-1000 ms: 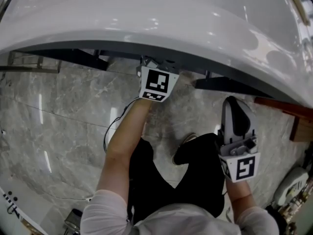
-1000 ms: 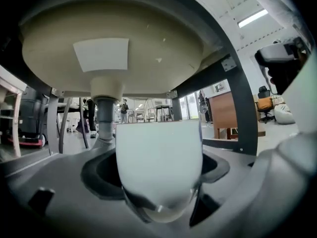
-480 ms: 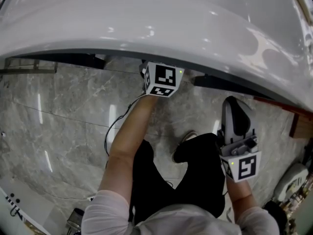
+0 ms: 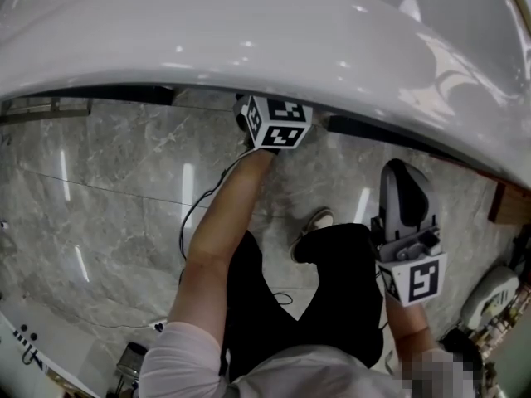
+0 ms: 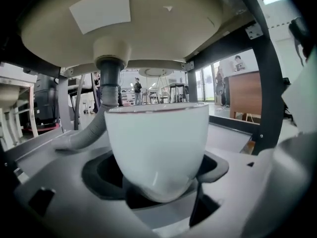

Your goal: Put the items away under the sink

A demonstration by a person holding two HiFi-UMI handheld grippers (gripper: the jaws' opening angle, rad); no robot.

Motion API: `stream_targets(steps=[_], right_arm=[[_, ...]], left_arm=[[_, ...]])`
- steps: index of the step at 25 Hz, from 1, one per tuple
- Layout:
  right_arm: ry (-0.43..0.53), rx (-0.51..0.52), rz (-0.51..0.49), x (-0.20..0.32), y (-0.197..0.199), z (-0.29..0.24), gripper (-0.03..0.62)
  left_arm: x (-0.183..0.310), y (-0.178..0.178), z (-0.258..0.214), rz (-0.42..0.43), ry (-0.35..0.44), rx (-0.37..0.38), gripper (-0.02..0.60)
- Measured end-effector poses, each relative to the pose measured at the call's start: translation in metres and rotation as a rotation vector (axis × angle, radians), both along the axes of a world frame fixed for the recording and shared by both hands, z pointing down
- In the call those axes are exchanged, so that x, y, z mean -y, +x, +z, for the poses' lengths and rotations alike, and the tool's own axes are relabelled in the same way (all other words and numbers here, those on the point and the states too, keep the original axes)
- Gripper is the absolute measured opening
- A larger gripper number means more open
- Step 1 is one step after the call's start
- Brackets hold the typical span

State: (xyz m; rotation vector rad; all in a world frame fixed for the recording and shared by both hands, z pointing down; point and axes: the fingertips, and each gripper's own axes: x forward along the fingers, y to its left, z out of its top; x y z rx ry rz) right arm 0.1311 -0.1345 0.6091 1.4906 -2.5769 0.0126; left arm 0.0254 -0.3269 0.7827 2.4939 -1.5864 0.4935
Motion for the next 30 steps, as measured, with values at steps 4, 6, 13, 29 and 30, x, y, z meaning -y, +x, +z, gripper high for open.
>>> stream_targets(steps=[4, 6, 13, 29, 30], right_arm=[[-0.012, -0.001, 0.0, -0.003, -0.002, -0.011, 0.041], [-0.019, -0.004, -0.003, -0.005, -0.003, -0.015, 0.041], [-0.094, -0.029, 0.007, -0.017, -0.006, -0.03, 0.041], [-0.133, -0.037, -0.037, -0.042, -0.042, -0.125, 0.041], [-0.133, -0.03, -0.04, -0.042, -0.042, -0.131, 0.041]], left_arm=[[-0.005, 0.003, -0.003, 0.021, 0.047, -0.038, 0.492], [-0.011, -0.005, -0.011, 0.023, 0.105, -0.065, 0.514], [-0.065, -0.029, -0.035, 0.041, 0.105, -0.131, 0.535], [-0.161, -0.057, -0.093, 0.048, -0.064, -0.126, 0.461], [-0.166, -0.057, -0.097, 0.042, -0.069, -0.121, 0.428]])
